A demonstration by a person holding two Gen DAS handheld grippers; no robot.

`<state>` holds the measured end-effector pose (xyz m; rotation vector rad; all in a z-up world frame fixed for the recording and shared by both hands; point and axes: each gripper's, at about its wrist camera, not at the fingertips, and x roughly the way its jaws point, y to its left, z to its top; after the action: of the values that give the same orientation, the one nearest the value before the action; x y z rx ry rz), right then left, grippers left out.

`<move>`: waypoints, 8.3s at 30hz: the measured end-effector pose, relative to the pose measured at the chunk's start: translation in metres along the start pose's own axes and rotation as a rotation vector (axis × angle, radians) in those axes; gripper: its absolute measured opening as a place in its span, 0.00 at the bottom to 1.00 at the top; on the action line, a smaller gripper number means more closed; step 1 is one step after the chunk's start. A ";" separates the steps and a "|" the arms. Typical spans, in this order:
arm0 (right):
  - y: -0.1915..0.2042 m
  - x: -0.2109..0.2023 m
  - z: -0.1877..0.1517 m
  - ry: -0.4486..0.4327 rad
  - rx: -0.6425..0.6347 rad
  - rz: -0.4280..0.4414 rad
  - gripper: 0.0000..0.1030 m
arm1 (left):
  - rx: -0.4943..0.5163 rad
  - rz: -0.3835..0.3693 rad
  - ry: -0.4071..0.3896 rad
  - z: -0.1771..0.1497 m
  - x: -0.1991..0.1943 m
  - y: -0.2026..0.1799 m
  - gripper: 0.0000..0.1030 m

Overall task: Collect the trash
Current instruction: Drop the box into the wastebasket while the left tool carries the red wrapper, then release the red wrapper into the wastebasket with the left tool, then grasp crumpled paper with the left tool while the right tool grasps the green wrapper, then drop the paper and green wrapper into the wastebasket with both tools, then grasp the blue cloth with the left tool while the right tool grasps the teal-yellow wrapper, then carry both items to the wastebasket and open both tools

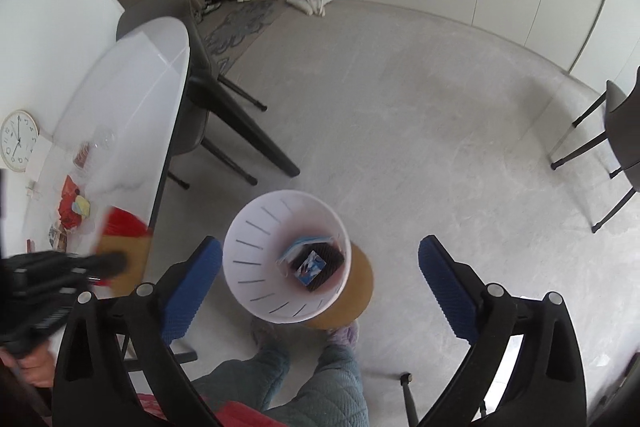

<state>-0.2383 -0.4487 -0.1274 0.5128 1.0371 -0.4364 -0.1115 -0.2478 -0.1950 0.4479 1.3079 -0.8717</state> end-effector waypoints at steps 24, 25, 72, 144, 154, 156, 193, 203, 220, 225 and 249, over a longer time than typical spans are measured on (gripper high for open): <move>0.039 -0.022 0.010 -0.064 -0.088 0.070 0.95 | -0.088 0.128 -0.209 -0.014 -0.069 0.013 0.92; 0.045 -0.024 0.011 -0.070 -0.095 0.077 0.95 | -0.090 0.141 -0.219 -0.016 -0.074 0.016 0.92; 0.343 0.086 -0.081 0.168 -0.693 0.281 0.81 | -0.488 0.266 -0.135 -0.145 -0.094 0.249 0.44; 0.019 0.027 -0.021 0.012 -0.125 0.000 0.93 | 0.049 0.086 -0.035 -0.005 -0.012 -0.003 0.92; 0.091 0.032 -0.011 0.010 -0.253 0.081 0.93 | -0.113 0.198 -0.105 -0.033 -0.052 0.063 0.93; 0.120 0.036 -0.009 0.016 -0.305 0.110 0.93 | -0.178 0.241 -0.127 -0.046 -0.066 0.090 0.92; 0.415 0.124 -0.025 0.141 -0.806 0.354 0.81 | -0.815 0.305 -0.088 -0.160 -0.054 0.353 0.29; 0.448 0.167 -0.035 0.170 -0.900 0.299 0.31 | -0.816 0.300 -0.122 -0.164 -0.067 0.363 0.28; 0.310 0.061 -0.006 0.055 -0.657 0.313 0.31 | -0.472 0.266 -0.211 -0.110 -0.126 0.250 0.28; 0.247 0.041 -0.017 0.030 -0.550 0.238 0.31 | -0.338 0.224 -0.207 -0.089 -0.117 0.201 0.28; 0.060 0.054 -0.053 0.080 -0.111 0.006 0.90 | 0.052 0.085 -0.050 -0.024 -0.038 0.041 0.29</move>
<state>-0.2170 -0.3743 -0.1859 0.4370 1.1300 -0.3537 -0.0961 -0.1932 -0.1723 0.5155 1.2142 -0.8419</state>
